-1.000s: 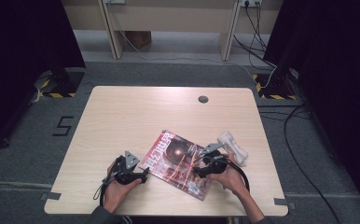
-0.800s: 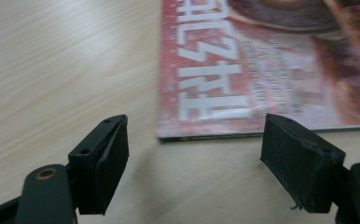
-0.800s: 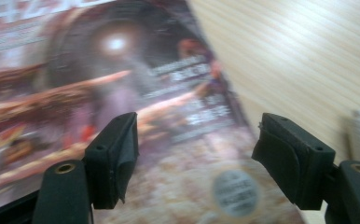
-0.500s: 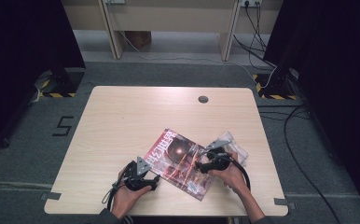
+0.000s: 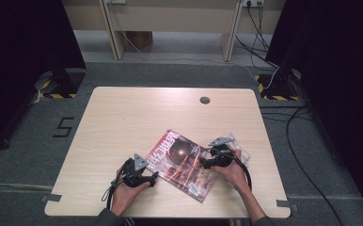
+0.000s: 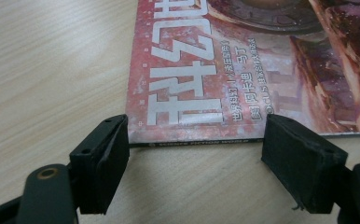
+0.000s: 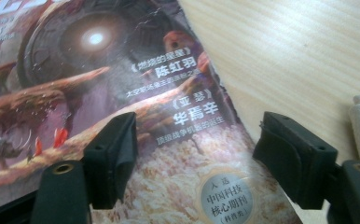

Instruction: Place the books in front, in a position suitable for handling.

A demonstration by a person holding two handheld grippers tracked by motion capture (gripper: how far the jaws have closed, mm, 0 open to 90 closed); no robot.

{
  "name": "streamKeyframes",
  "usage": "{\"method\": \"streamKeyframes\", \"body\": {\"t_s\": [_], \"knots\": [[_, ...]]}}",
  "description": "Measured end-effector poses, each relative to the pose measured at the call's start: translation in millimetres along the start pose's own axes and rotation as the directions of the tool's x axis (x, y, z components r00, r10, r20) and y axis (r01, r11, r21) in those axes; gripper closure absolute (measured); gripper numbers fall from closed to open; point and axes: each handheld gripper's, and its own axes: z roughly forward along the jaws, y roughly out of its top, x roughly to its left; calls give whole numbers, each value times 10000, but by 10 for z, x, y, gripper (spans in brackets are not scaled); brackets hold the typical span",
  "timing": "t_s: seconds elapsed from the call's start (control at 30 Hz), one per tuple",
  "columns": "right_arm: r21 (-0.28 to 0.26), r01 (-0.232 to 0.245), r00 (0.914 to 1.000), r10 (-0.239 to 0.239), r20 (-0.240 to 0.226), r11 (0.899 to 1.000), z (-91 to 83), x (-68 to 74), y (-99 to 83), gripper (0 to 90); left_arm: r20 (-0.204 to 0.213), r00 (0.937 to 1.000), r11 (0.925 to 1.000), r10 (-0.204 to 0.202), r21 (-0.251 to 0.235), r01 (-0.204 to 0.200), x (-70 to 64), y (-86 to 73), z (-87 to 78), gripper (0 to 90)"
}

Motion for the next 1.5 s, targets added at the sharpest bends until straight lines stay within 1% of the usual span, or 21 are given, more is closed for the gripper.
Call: {"method": "streamKeyframes", "body": {"t_s": [0.1,0.13,0.17,0.33,0.37,0.4,0.53,0.63,0.7,0.73,0.8,0.87,0.93,1.0,1.07,1.1,1.17,1.27,1.33,1.47,1.5], "knots": [[152,-2,10000,3,-39,9999,-25,40,-18,252,-190,9998,10000,54,46,-54,24,14,4,238],[296,165,9996,-159,-214,9994,-62,62,-48,251,-264,9996,10000,35,58,-34,36,18,6,247],[296,165,9996,-159,-214,9994,-62,62,-48,251,-320,9995,10000,-36,49,38,47,21,10,247],[483,-47,9986,73,-528,9988,-162,168,-169,248,-637,9979,9999,-108,26,110,88,52,48,269],[423,-71,9991,89,-418,9991,-203,229,-224,243,-669,9977,9999,-130,11,131,93,62,60,274],[423,-71,9991,89,-418,9991,-203,229,-224,243,-722,9973,9999,-128,11,130,100,74,72,274],[490,195,9992,-178,-345,9986,-321,396,-346,229,-822,9963,9997,-257,-53,254,129,122,131,296],[451,304,9990,-289,-337,9985,-359,457,-397,224,-678,9972,9994,-310,-184,298,191,161,188,285],[312,494,9981,-482,-392,9983,-390,493,-443,232,-506,9969,9980,-597,-213,587,222,163,209,275],[253,603,9974,-592,-414,9979,-421,521,-478,240,-285,9981,9984,-550,-119,547,223,156,197,263],[257,677,9969,-665,-421,9974,-433,536,-488,244,-224,9987,9989,-450,-95,448,215,151,170,254],[217,1021,9941,-1012,-379,9945,-465,569,-509,249,-120,9993,9993,-360,-135,359,187,135,102,253],[185,1238,9917,-1231,-377,9921,-501,591,-548,246,142,9995,9996,-280,-81,281,119,89,20,246],[188,1189,9920,-1180,-441,9927,-511,604,-562,245,628,9979,9998,-172,71,168,9,32,-57,244],[228,1354,9891,-1338,-619,9905,-548,647,-599,243,999,9948,9995,219,186,-239,-115,-4,-103,242],[228,1354,9891,-1338,-619,9905,-548,647,-599,243,1063,9937,9992,344,177,-365,-161,-15,-109,242],[245,1454,9875,-1436,-643,9891,-570,685,-622,237,799,9929,9960,877,123,-890,-224,-14,-139,261],[295,1494,9859,-1466,-805,9883,-587,733,-645,221,749,9950,9975,658,188,-674,-179,-5,-115,219],[285,1515,9855,-1488,-810,9880,-589,744,-648,218,584,9970,9984,518,189,-529,-143,7,-84,232],[253,1710,9819,-1683,-871,9849,-605,778,-664,210,336,9982,9984,492,278,-501,-85,67,-8,236],[245,1650,9828,-1623,-883,9860,-602,781,-667,207,209,9987,9985,466,272,-472,-60,89,39,245]]}}
